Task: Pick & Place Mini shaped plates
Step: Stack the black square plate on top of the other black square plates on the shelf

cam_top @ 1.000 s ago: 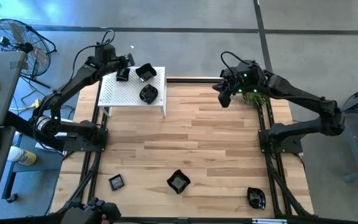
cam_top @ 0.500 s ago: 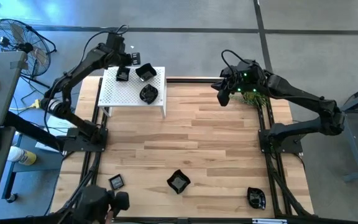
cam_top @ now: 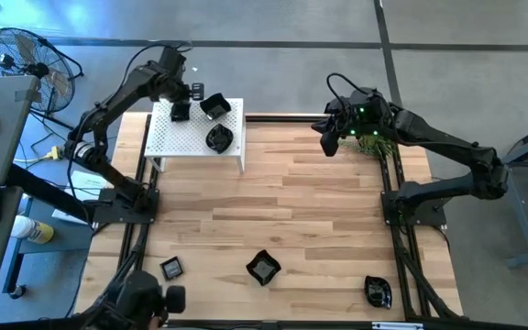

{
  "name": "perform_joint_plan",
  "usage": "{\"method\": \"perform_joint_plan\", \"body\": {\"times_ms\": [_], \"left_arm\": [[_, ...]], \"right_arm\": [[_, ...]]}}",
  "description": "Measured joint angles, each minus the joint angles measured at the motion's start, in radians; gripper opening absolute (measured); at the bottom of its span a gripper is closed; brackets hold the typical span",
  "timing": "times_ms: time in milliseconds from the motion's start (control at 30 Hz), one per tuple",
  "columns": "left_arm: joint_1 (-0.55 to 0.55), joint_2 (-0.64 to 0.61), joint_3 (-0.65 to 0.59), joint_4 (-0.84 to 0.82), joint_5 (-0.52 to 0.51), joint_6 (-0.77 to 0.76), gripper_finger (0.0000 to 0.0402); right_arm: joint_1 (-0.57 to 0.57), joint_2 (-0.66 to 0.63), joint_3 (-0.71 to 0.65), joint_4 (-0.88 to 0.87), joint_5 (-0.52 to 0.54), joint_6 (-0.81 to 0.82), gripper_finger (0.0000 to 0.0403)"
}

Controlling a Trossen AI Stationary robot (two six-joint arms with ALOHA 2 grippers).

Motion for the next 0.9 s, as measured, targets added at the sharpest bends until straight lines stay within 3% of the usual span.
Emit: {"method": "perform_joint_plan", "body": {"times_ms": [367,600,900], "left_arm": [[0.001,-0.015,0.017,-0.037,0.031,0.004,0.0000],[0.000,-0.018,0.175,-0.170,0.047,0.214,0.0017],[0.000,0.011,0.243,-0.298,0.111,0.547,0.0100]], "right_arm": [[0.000,0.000,0.000,0.000,0.000,-0.017,0.0004],[0.000,0.000,0.000,0.000,0.000,-0.020,0.0003],[0.000,0.000,0.000,0.000,0.000,-0.031,0.0002]]}}
